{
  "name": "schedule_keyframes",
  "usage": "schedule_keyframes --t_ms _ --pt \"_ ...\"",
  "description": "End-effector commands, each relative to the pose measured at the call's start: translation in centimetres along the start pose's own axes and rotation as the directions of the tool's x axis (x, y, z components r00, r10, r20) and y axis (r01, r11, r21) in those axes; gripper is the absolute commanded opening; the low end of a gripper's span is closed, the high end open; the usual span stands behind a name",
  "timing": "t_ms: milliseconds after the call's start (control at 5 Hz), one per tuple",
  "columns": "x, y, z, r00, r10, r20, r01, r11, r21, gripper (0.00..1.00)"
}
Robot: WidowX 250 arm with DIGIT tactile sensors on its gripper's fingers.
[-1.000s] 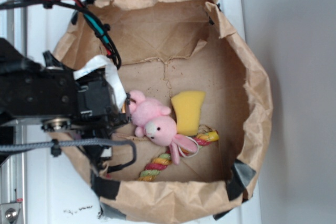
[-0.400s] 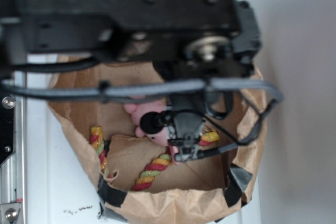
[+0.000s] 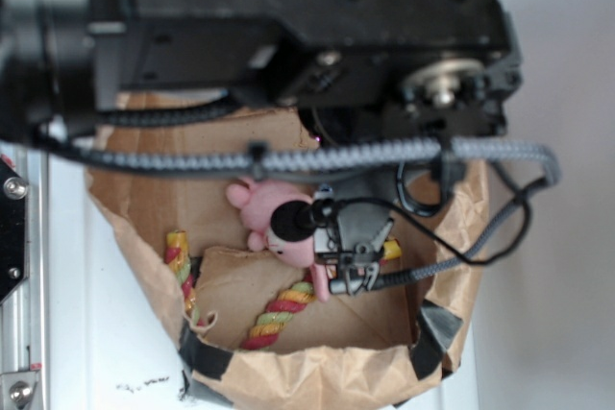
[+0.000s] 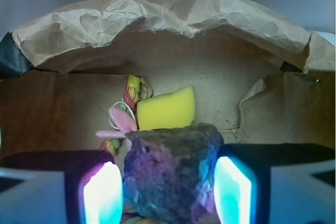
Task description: Grab the rock.
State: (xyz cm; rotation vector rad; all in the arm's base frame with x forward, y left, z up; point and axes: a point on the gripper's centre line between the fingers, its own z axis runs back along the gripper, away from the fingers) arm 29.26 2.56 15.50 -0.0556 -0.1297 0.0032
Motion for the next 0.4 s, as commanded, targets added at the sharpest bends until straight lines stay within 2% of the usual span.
schedule_keyframes --t_ms 0,200 --pt "-0.97 -0.14 3.66 0.986 -0.122 0.114 0.112 0.989 0.092 0.0" --pt "-1.19 -0.54 3.54 0.982 -0.153 0.11 0.137 0.98 0.143 0.0"
